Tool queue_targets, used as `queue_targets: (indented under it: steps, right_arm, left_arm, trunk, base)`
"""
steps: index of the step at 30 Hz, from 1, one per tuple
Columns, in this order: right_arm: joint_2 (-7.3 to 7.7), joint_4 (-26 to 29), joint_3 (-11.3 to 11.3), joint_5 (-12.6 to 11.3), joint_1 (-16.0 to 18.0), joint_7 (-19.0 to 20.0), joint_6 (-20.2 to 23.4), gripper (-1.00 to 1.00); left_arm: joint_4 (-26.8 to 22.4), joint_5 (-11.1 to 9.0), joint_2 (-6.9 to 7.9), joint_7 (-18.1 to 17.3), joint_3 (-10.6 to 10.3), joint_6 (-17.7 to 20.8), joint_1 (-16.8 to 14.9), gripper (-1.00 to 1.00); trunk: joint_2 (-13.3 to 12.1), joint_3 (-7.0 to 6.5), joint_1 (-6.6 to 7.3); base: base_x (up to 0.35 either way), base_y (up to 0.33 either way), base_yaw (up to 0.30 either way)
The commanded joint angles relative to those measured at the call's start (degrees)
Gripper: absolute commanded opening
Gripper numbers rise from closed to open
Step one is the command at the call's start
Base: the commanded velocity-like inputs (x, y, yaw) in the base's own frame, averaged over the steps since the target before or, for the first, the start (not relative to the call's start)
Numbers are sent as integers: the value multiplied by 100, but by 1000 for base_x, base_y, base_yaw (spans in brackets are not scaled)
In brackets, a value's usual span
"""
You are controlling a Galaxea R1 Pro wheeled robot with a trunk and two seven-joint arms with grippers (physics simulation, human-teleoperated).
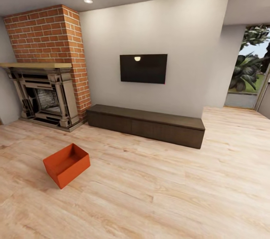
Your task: Move the two storage containers from the living room to the garage. In the garage, place one container on the floor and stack the other container on top of it (either order is fine).
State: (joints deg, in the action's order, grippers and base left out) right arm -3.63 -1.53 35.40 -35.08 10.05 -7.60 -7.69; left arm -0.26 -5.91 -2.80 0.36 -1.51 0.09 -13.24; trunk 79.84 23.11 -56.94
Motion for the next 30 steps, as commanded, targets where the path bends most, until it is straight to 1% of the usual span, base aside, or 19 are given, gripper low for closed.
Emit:
queue_targets:
  steps: [1,21,24,30]
  right_arm:
    - [-5,-15,46,-43,6,-5,-27,100]
    - [-1,-15,46,-51,6,-7,-28,100]
    - [1,-15,46,-48,6,-7,-30,100]
    - [2,-15,46,-43,6,-6,-31,100]
  left_arm:
    - [-1,-60,-1,4,-18,0,-3,100]
    - [-1,-60,-1,6,-21,-1,-3,100]
    - [-1,-60,-1,5,-19,-1,-3,100]
    - [-1,-60,-1,5,-18,-1,-3,100]
  trunk:
    - [3,6,-3]
    - [3,6,-3]
    - [3,6,-3]
    - [3,6,-3]
  base:
    - [321,0,0]
    - [320,0,1]
    - [321,0,140]
    - [321,0,252]
